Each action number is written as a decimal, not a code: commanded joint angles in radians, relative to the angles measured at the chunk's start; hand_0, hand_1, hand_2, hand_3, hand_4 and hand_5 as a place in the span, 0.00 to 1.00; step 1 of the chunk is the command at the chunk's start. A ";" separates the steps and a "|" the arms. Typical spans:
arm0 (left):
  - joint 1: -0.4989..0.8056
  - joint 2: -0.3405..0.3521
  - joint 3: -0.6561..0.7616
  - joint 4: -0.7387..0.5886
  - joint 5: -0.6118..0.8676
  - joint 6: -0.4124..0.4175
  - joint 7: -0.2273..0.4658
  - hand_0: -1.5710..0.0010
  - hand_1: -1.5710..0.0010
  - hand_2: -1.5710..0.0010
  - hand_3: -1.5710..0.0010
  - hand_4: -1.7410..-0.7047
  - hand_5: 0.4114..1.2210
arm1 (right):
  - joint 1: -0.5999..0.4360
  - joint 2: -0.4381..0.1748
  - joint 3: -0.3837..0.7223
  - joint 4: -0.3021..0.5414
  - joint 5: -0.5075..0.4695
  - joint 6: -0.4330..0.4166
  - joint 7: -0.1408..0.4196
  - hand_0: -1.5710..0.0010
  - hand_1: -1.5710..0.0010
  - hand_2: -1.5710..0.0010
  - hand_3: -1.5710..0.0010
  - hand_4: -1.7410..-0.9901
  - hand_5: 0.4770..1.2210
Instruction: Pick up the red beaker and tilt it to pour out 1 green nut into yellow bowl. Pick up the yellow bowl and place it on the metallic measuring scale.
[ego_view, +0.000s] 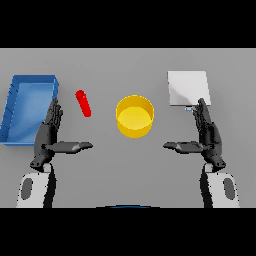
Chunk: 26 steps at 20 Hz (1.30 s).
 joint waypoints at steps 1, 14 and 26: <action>-0.001 0.002 0.002 0.000 0.002 0.000 0.000 1.00 1.00 1.00 1.00 0.57 0.23 | -0.001 0.002 0.001 0.001 0.001 -0.002 0.001 1.00 1.00 1.00 1.00 0.76 0.16; 0.080 0.089 -0.072 -0.124 -0.088 -0.041 0.037 1.00 1.00 1.00 1.00 0.56 0.24 | 0.082 -0.041 0.135 -0.108 0.305 -0.109 -0.043 1.00 1.00 1.00 1.00 0.74 0.16; -0.181 0.073 -0.041 0.237 -0.167 0.000 -0.034 1.00 1.00 1.00 1.00 0.48 0.29 | 0.087 -0.044 0.126 -0.129 0.246 -0.067 -0.074 1.00 1.00 1.00 1.00 0.61 0.21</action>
